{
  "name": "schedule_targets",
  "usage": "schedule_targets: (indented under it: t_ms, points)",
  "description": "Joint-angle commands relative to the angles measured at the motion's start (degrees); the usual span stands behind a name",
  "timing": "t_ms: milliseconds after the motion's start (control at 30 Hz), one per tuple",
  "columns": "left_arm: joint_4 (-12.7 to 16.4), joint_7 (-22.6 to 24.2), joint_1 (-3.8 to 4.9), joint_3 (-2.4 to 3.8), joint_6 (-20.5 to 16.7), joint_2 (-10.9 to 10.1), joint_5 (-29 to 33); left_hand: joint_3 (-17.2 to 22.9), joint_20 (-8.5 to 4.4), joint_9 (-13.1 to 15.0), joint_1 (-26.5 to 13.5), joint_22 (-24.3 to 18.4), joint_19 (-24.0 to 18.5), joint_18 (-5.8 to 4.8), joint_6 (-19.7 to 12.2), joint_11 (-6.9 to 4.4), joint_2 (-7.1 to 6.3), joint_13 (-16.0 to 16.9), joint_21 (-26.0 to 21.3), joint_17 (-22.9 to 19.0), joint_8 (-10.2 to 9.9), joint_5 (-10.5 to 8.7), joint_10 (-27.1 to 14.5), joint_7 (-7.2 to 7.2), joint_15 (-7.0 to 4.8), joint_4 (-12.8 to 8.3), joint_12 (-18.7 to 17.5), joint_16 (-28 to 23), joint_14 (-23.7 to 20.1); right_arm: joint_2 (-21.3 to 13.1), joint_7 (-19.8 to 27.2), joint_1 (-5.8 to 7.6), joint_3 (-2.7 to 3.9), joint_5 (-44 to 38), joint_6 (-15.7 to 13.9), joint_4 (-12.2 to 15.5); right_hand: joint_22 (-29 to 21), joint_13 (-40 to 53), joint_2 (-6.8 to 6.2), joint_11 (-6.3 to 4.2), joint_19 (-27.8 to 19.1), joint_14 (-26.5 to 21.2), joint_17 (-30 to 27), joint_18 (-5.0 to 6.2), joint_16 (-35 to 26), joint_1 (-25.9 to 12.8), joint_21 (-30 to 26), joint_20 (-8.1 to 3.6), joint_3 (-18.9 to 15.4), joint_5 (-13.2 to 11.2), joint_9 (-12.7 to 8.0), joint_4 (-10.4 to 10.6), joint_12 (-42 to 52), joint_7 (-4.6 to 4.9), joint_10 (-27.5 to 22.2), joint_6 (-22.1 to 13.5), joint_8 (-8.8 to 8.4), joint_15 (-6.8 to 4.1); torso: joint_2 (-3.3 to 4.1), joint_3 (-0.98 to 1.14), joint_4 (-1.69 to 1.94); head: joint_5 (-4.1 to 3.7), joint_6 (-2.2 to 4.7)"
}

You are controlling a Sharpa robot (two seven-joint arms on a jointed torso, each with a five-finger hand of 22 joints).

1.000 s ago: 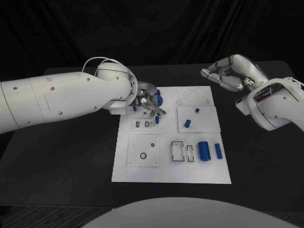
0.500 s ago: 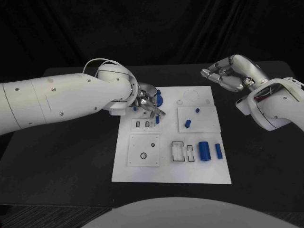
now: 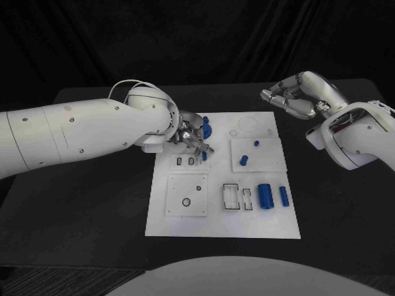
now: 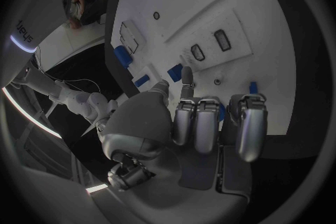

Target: Assemble the parts on the task board

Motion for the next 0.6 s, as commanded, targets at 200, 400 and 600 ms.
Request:
schedule_targets:
  t_ms: [200,400,600]
  points:
    - [-0.1,0.4,-0.33,0.03,1.3,0.2,-0.2,0.6,0.06,-0.3,0.5,12.3,2.5,1.03,0.6,0.2,-0.08,15.1,-0.4,15.1,-0.7,0.61,5.9,-0.06,0.03,-0.5,0.2,0.2,6.1,0.0,-0.3,-0.14,0.05,-0.3,-0.2,0.0,0.1,2.3,0.07,-0.15,0.3,2.2,0.1,-0.49,0.3,0.6,0.3,0.03,-0.3,0.3,0.1,0.1,-0.2,-0.1,1.7,0.4,-0.33,-0.47,-0.01,0.01,-0.03,0.03,0.01]
    - [-0.2,0.4,-0.43,0.03,1.4,0.4,-0.2,0.9,0.08,-0.5,0.8,12.3,2.5,1.04,0.8,0.2,-0.14,15.1,-0.5,15.1,-1.1,0.9,5.9,-0.06,0.04,-0.9,0.2,0.2,6.1,0.0,-0.3,-0.14,0.05,-0.3,-0.2,-0.1,0.2,2.3,0.05,-0.15,0.3,2.2,0.1,-0.49,0.4,0.8,0.3,0.03,-0.3,0.4,0.1,0.0,-0.2,-0.1,1.6,0.5,-0.35,-0.47,0.0,0.03,-0.04,0.02,0.01]
    - [-0.2,0.4,-0.49,0.03,1.4,0.5,-0.2,2.6,0.06,-1.2,2.0,12.4,2.5,1.04,1.6,0.11,-0.48,15.1,-0.5,15.1,-2.7,3.96,5.9,-0.21,-0.01,-2.6,0.2,0.2,6.1,0.0,-0.3,-0.15,0.05,-0.3,-0.1,-0.1,0.5,2.4,-0.02,-0.16,0.3,2.1,0.3,-0.5,0.7,1.2,0.5,0.03,-0.2,0.7,0.1,-0.1,-0.1,-0.11,1.7,0.5,-0.4,-0.48,-0.02,0.03,-0.01,-0.01,0.01]
